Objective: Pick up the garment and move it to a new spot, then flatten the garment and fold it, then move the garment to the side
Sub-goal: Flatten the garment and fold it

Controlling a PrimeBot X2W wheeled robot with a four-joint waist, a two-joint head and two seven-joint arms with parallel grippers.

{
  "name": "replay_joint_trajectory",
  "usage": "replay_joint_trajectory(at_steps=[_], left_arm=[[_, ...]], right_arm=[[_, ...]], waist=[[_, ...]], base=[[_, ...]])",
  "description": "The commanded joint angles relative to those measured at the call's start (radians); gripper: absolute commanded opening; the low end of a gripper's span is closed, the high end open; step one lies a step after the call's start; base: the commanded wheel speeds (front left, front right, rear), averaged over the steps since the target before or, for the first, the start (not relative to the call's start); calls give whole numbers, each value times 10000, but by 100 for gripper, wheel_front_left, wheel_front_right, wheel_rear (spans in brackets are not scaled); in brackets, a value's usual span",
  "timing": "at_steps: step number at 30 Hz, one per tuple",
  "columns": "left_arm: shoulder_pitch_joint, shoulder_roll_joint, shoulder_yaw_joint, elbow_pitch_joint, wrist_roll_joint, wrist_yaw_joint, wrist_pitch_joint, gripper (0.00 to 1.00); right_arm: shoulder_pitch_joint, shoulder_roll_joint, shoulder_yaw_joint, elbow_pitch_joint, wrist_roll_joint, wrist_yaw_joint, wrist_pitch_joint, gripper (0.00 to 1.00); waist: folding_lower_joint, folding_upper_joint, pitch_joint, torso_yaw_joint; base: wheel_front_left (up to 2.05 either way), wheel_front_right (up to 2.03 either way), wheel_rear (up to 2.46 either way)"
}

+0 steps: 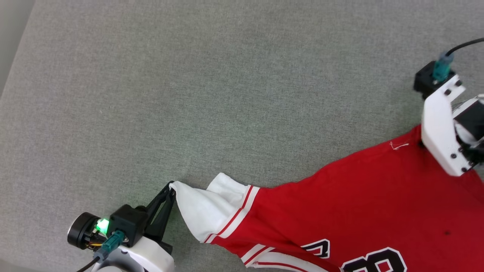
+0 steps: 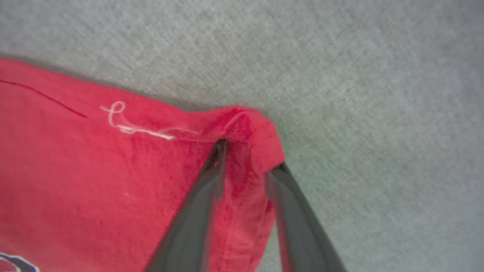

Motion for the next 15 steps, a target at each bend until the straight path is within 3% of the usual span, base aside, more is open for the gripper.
replay_joint_trajectory(at_steps=[1, 15], left_arm=[[66, 30, 44, 93, -45, -47, -46, 0], [-155, 229, 466, 452, -264, -95, -87, 0]], right_arm=[[258, 122, 398, 93, 191, 0, -274, 0], [325, -434, 21, -496, 1132, 0, -4073, 0]], waist=[[0, 0, -285, -135], [0, 0, -2357, -830]], base=[[0, 0, 0], [0, 0, 0]])
